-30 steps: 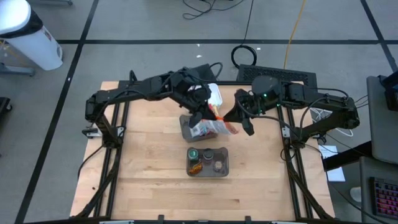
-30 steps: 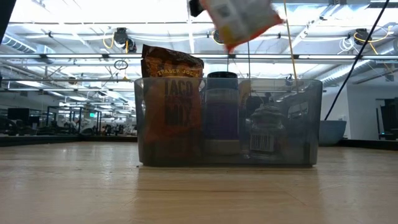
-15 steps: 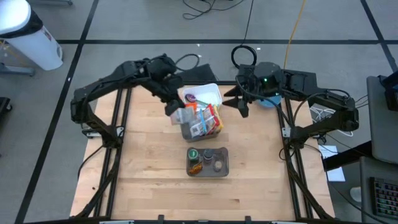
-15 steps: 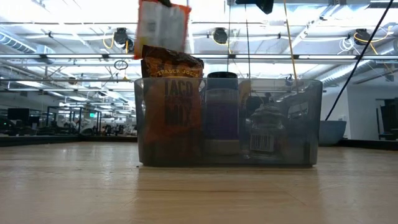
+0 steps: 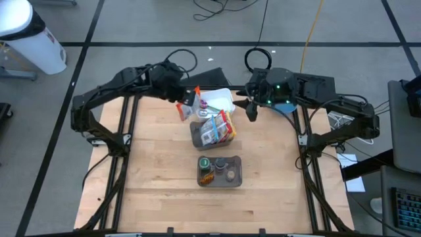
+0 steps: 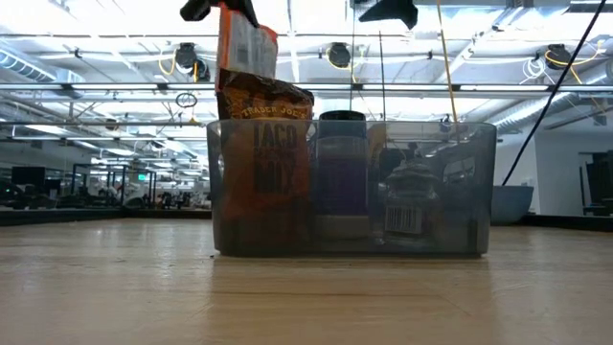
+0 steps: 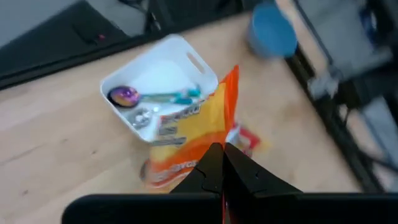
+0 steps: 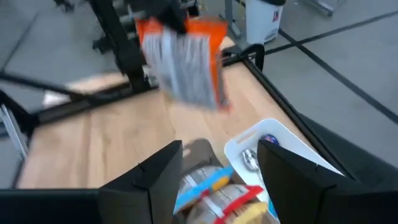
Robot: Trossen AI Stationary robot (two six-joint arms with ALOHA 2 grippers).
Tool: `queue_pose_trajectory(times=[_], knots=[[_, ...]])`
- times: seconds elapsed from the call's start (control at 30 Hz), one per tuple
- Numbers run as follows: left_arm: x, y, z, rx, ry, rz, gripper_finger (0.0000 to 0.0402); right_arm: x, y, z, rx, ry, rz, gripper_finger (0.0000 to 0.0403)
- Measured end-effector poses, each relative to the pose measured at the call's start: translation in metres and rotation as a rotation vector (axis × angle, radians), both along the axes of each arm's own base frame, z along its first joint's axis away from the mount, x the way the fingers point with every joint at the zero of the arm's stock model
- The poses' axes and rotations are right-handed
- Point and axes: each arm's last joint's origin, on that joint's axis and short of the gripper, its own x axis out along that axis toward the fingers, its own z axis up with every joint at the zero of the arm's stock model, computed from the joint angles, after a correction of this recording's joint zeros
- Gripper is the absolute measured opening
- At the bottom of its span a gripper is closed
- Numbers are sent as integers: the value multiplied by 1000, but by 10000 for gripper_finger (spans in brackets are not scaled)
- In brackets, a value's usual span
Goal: Pick & Place Food Item
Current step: Put the orange noodle pack into the top black bin
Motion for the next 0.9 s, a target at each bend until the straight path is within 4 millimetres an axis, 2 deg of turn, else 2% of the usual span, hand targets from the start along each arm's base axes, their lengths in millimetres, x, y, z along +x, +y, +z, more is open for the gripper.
queue_pose_trajectory(times=[0.1,0.2,0.37,0.53,0.6,0.73,0.9], knots=[[9,-10,1,7,-60,122,1,-1,0,-12,-52,57,30,203],[23,-23,-2,12,-118,233,1,-14,4,-20,-88,73,45,203],[47,-50,-11,11,-201,345,0,-57,16,-17,-145,-88,40,203],[73,-71,-37,-29,-171,397,0,-107,32,-21,-134,-300,21,203],[83,-75,-48,-53,-159,426,0,-123,37,-27,-122,-348,19,202],[96,-78,-65,-83,-141,471,0,-141,42,-48,-99,-344,14,196],[102,-76,-71,-90,-160,520,0,-151,47,-68,13,-336,46,189]])
